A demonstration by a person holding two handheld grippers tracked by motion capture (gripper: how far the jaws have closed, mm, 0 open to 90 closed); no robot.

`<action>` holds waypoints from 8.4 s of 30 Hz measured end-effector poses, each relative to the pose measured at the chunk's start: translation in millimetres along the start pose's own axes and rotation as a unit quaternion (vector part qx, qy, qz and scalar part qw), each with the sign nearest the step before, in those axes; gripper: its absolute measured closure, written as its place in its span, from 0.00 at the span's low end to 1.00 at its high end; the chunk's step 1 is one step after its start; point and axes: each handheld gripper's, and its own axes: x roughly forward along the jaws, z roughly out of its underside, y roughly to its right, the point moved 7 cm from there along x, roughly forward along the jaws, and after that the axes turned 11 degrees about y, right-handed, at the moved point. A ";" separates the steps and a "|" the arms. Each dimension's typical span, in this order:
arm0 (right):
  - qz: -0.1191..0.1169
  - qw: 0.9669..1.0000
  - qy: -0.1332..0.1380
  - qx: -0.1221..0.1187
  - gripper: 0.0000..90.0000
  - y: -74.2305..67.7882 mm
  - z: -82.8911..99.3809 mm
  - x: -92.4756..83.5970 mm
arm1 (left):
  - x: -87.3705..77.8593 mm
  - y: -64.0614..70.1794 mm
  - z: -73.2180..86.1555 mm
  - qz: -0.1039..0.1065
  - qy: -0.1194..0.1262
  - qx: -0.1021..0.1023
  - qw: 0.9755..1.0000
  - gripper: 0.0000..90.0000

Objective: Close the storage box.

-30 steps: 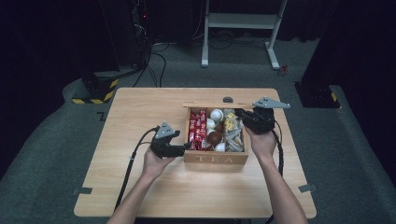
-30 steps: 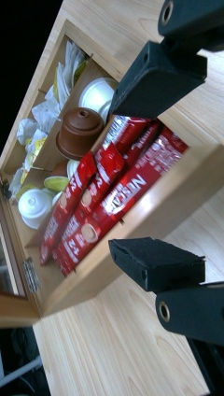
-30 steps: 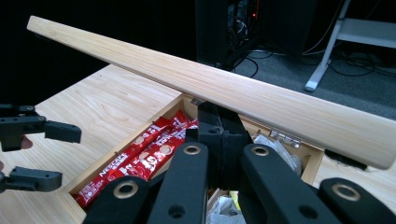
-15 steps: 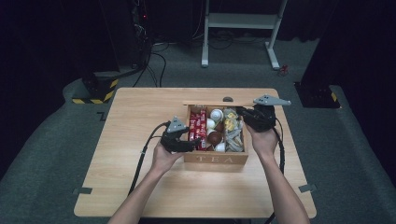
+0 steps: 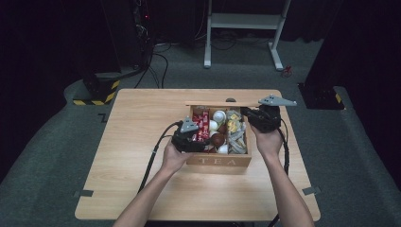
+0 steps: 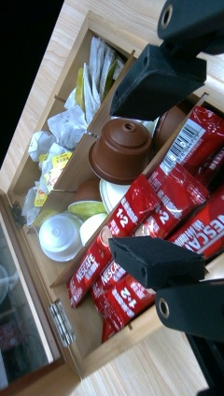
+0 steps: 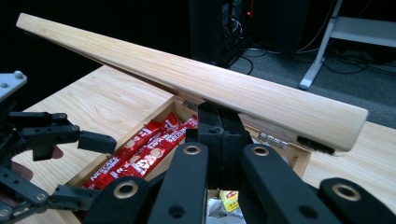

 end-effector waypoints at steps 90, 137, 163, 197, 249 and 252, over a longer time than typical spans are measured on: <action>0.019 1.000 -0.006 -0.004 1.00 6.3 -3.0 10.1 | 42.4 30.2 -17.7 0.022 -0.060 0.037 0.997 0.44; 0.010 1.000 -0.006 0.004 1.00 5.5 -1.5 6.4 | -25.8 -0.4 -30.5 0.016 0.014 -0.003 1.000 0.44; 0.010 1.000 -0.009 0.005 1.00 5.3 1.4 5.3 | -74.9 -45.1 -13.8 -0.028 0.051 -0.050 0.997 0.44; 0.012 1.000 -0.017 0.000 1.00 1.9 4.3 2.5 | -105.3 -94.4 66.5 -0.119 0.003 -0.082 0.989 0.44; 0.008 1.000 -0.023 0.005 1.00 -3.0 16.0 0.0 | -86.5 -96.1 91.1 -0.130 0.003 -0.100 0.986 0.33; 0.006 1.000 -0.020 0.005 1.00 -3.0 16.2 -0.7 | -93.2 -96.8 90.7 -0.133 0.006 -0.097 0.986 0.33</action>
